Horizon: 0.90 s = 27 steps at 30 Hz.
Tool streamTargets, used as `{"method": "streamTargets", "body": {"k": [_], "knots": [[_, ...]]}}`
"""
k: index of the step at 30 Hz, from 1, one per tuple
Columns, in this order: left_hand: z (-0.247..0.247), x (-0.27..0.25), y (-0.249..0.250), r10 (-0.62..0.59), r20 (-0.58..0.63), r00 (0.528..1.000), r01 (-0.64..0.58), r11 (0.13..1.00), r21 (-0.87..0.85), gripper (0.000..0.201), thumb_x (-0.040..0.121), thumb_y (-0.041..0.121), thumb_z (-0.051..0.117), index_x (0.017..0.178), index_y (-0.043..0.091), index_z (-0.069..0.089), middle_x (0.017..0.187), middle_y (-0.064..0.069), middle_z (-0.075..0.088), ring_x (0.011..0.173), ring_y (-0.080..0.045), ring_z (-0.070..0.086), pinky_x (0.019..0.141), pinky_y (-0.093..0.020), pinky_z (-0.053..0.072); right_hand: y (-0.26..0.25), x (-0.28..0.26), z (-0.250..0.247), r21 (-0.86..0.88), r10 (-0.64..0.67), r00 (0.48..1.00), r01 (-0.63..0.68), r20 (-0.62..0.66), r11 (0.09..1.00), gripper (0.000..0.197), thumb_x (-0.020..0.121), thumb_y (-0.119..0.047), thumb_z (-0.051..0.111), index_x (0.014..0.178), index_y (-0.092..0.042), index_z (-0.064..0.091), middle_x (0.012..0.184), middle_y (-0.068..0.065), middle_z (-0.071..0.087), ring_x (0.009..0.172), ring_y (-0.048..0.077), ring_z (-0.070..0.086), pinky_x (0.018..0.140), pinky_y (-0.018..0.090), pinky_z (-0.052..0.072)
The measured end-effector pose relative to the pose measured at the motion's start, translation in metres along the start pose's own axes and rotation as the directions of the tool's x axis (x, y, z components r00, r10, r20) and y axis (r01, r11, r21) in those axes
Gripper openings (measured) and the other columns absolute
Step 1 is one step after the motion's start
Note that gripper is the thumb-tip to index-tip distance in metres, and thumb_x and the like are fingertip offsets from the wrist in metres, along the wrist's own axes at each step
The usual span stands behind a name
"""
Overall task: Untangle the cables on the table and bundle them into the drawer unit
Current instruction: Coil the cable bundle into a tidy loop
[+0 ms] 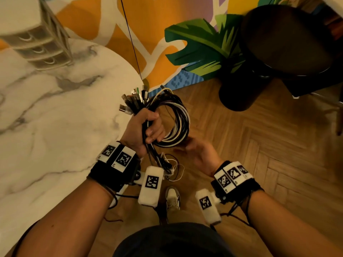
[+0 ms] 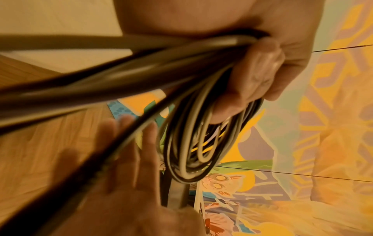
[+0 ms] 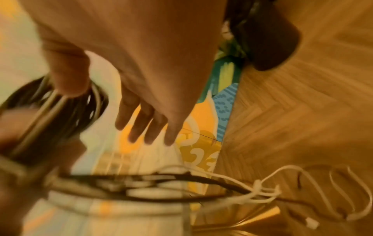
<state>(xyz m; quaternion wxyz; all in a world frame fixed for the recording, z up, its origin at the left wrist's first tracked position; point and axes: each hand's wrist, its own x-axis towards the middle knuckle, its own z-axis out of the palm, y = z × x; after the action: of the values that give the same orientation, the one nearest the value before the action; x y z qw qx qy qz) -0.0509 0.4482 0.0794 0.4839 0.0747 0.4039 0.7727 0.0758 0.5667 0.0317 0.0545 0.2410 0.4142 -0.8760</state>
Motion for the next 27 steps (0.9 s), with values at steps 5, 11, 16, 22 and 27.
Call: {"method": "streamTargets", "body": {"k": [5, 11, 16, 22, 27], "knots": [[0.019, 0.004, -0.004, 0.008, 0.034, 0.999, -0.010, 0.998, 0.060, 0.033, 0.077, 0.011, 0.037, 0.045, 0.018, 0.043, 0.033, 0.004, 0.030, 0.025, -0.009, 0.023, 0.040, -0.023, 0.032, 0.015, -0.001, 0.036, -0.607, 0.017, 0.984, 0.096, 0.178, 0.789, 0.040, 0.087, -0.001, 0.064, 0.125, -0.007, 0.051, 0.122, 0.002, 0.056, 0.099, -0.015, 0.053, 0.093, 0.006, 0.040], [0.011, -0.007, -0.007, -0.034, 0.130, 0.991, 0.015, 0.990, 0.140, 0.020, 0.072, 0.014, 0.050, 0.053, 0.009, 0.045, 0.032, 0.003, 0.035, 0.024, -0.009, 0.028, 0.040, -0.019, 0.036, 0.013, 0.012, 0.027, -0.879, 0.062, 0.991, 0.078, 0.121, 0.470, 0.020, 0.095, -0.011, 0.054, 0.107, 0.003, 0.061, 0.097, 0.009, 0.062, 0.080, 0.010, 0.054, 0.076, 0.012, 0.041], [-0.006, -0.023, -0.012, -0.107, 0.034, 0.994, 0.086, 0.925, 0.371, 0.029, 0.067, 0.019, 0.060, 0.050, 0.006, 0.041, 0.032, 0.000, 0.033, 0.025, -0.012, 0.026, 0.040, -0.021, 0.034, -0.011, 0.020, -0.006, -0.997, 0.162, 0.986, 0.015, 0.027, 0.074, 0.032, 0.090, -0.018, 0.060, 0.119, -0.005, 0.058, 0.116, 0.012, 0.062, 0.105, 0.027, 0.059, 0.089, 0.031, 0.046], [0.005, -0.029, -0.012, -0.154, 0.032, 0.988, 0.064, 0.579, 0.812, 0.013, 0.067, 0.013, 0.065, 0.070, 0.026, 0.065, 0.054, 0.005, 0.064, 0.053, -0.005, 0.060, 0.055, -0.017, 0.048, -0.031, 0.036, -0.034, -0.959, 0.177, 0.978, -0.058, -0.110, -0.278, 0.025, 0.084, -0.041, 0.057, 0.078, -0.018, 0.063, 0.073, 0.001, 0.066, 0.067, 0.022, 0.063, 0.060, 0.038, 0.055], [-0.007, -0.025, -0.024, -0.023, -0.058, 0.998, 0.062, 0.476, 0.878, 0.019, 0.076, 0.006, 0.068, 0.078, 0.025, 0.067, 0.073, 0.005, 0.067, 0.069, 0.002, 0.062, 0.065, -0.013, 0.046, -0.056, 0.030, -0.029, -0.972, 0.181, 0.969, -0.129, -0.165, -0.198, 0.028, 0.092, -0.035, 0.056, 0.066, -0.025, 0.054, 0.061, -0.001, 0.054, 0.052, 0.014, 0.050, 0.050, 0.026, 0.041]]}}
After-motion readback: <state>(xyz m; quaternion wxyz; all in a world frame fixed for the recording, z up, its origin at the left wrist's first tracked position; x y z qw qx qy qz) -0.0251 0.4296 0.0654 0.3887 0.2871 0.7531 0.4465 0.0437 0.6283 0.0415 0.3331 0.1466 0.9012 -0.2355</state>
